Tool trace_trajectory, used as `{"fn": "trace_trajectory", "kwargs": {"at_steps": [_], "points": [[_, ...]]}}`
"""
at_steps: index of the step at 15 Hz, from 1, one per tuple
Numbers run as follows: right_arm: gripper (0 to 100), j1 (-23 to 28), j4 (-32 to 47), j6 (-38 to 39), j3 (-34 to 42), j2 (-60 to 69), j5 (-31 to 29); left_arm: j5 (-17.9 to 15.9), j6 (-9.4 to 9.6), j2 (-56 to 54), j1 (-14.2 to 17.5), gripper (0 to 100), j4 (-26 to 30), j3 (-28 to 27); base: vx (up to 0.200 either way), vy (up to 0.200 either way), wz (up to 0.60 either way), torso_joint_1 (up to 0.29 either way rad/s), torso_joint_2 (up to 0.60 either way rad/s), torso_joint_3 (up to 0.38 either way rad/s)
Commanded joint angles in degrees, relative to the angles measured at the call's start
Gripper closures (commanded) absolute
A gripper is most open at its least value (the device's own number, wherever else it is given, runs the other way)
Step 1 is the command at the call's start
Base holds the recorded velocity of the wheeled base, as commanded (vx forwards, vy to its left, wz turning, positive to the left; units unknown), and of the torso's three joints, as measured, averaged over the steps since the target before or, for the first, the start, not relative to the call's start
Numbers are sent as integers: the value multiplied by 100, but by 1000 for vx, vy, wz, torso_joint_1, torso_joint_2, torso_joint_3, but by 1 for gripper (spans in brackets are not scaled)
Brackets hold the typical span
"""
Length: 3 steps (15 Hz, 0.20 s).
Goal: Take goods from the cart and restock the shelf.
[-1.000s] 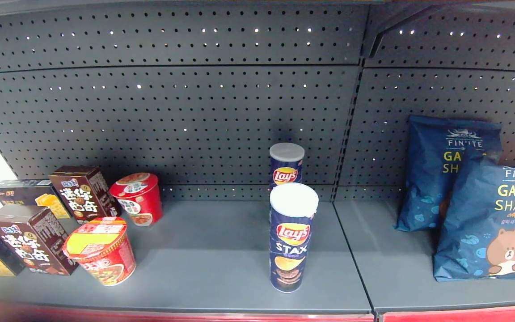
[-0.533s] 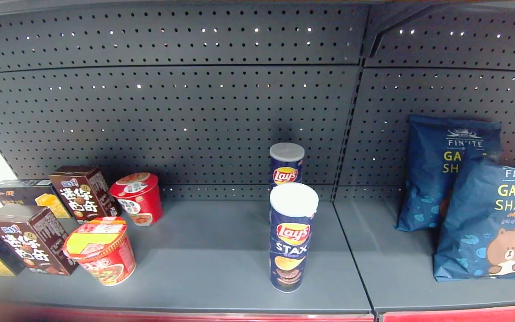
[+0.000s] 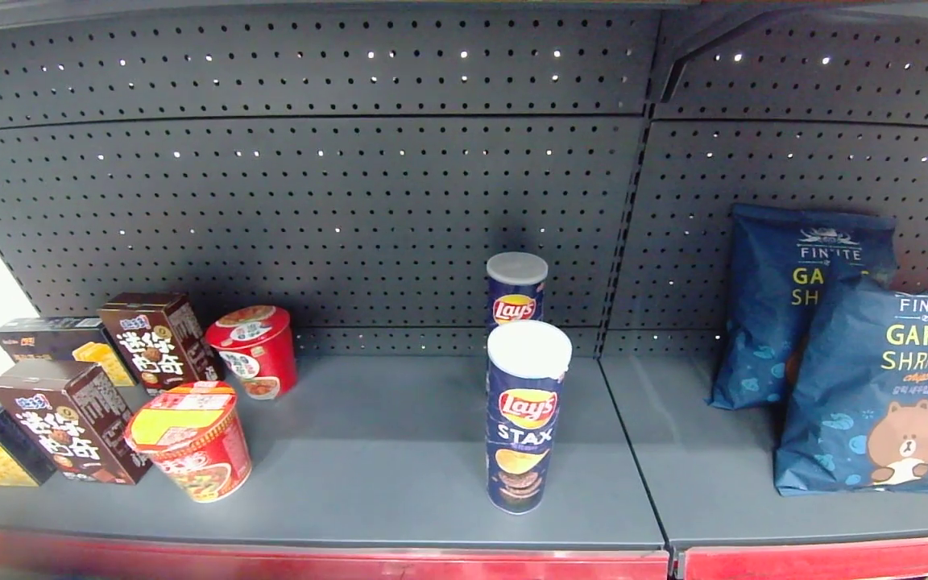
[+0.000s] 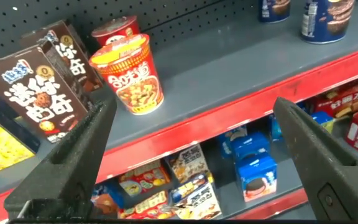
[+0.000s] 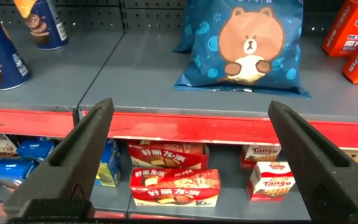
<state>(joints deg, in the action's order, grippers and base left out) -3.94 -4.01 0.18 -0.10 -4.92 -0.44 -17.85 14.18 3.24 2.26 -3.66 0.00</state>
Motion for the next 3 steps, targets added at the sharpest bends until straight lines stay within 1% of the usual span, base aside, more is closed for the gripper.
{"fn": "trace_trajectory", "kwargs": {"at_steps": [1,3], "points": [[0,-2,-3,-1,1,-17,0,-35,-170,19,3,0,-3,0,0,0,0,0,0,0],[0,-2,-3,-1,1,-17,-18,-35,-310,19,3,0,-3,0,0,0,0,0,0,0]]}}
